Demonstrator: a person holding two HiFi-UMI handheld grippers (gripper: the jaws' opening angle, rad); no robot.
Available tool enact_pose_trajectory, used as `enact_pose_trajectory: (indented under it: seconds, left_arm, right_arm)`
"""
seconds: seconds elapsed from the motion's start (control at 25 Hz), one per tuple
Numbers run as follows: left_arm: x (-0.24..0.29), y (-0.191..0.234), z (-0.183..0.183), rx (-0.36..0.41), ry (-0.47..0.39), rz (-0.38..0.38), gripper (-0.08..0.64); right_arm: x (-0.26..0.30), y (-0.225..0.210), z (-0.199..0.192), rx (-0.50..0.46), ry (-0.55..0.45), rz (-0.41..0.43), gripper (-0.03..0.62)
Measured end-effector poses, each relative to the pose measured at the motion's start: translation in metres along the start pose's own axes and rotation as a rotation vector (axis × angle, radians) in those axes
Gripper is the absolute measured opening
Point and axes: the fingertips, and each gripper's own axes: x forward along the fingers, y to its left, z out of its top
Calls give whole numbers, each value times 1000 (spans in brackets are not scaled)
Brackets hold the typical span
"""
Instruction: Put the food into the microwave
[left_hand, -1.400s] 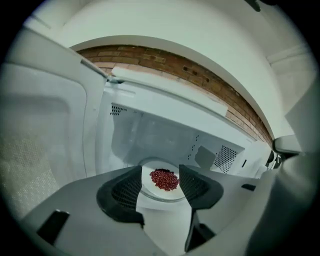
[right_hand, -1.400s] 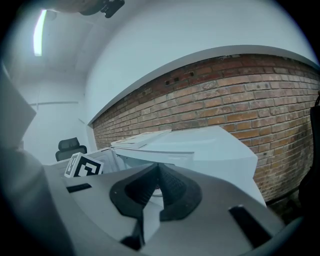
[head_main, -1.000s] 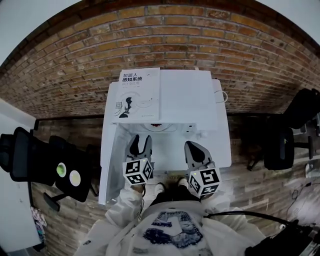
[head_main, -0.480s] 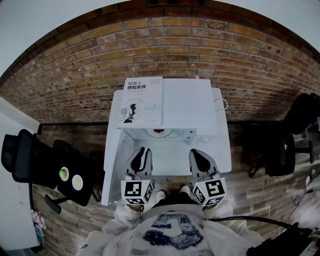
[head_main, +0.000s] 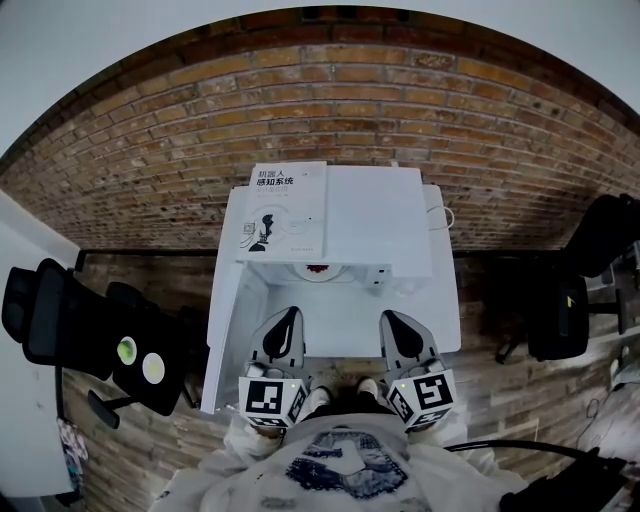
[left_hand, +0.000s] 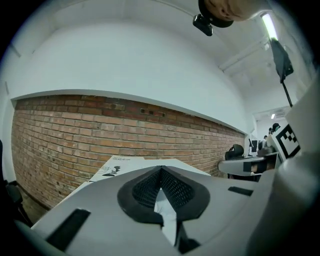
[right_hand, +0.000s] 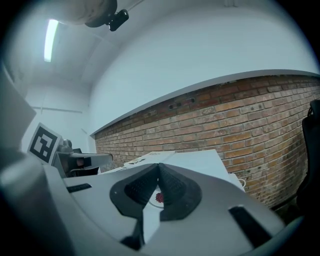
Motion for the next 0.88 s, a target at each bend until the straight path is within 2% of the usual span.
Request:
enact_pose_trajectory:
  seconds: [0.24, 0.88]
  left_arm:
    - [-2, -2, 4, 23, -12, 9, 6]
    - [2, -1, -14, 7, 35, 8, 6]
  right_arm:
    - [-1, 1, 1, -5, -1, 1, 12]
    - [0, 0, -2, -11, 0, -3, 12]
